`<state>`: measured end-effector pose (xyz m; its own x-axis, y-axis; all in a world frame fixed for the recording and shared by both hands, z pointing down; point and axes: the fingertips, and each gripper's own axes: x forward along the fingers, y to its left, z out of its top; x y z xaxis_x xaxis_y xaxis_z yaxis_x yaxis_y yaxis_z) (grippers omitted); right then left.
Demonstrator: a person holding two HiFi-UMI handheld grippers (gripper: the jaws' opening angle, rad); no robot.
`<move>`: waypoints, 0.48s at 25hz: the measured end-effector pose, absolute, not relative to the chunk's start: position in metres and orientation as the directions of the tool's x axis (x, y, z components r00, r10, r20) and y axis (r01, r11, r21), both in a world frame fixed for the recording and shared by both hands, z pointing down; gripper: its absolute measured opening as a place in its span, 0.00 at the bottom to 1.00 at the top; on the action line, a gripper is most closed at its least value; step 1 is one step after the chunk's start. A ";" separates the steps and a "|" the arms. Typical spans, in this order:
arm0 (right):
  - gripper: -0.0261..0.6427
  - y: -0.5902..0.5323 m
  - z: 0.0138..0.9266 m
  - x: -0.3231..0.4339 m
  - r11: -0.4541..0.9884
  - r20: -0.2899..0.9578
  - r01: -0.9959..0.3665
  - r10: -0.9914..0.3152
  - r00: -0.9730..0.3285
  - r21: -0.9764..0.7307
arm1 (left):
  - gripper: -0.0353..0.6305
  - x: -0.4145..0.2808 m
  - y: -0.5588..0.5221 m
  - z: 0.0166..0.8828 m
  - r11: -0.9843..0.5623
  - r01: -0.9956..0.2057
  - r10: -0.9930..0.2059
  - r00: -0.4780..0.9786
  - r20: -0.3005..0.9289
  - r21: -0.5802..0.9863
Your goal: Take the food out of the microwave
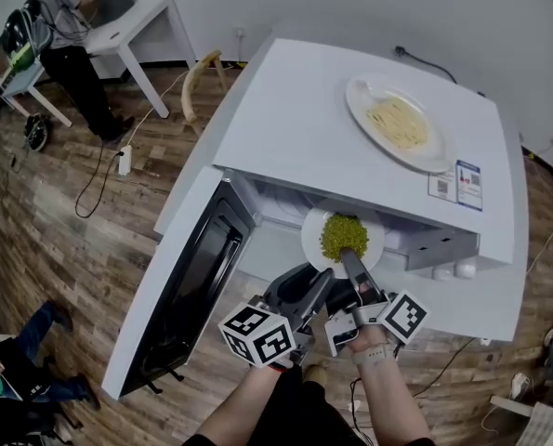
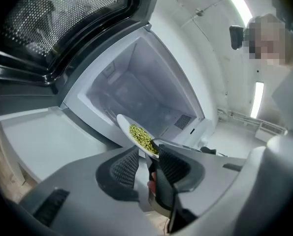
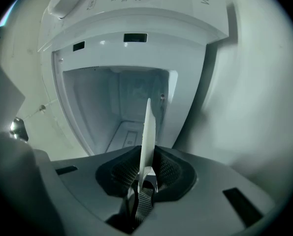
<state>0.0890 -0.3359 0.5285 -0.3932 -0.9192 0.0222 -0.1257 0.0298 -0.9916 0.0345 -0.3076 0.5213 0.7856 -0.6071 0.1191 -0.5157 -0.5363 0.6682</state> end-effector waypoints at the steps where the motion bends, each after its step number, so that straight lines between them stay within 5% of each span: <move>1: 0.16 -0.335 0.528 0.089 0.037 0.019 -0.132 -0.918 -0.395 -0.991 | 0.23 0.034 -0.306 0.521 -0.535 -0.515 -0.605 0.787 0.121 0.670; 12: 0.15 -0.333 0.520 0.096 0.069 -0.001 -0.164 -0.924 -0.383 -0.984 | 0.25 0.028 -0.285 0.517 -0.607 -0.591 -0.600 0.779 0.182 0.531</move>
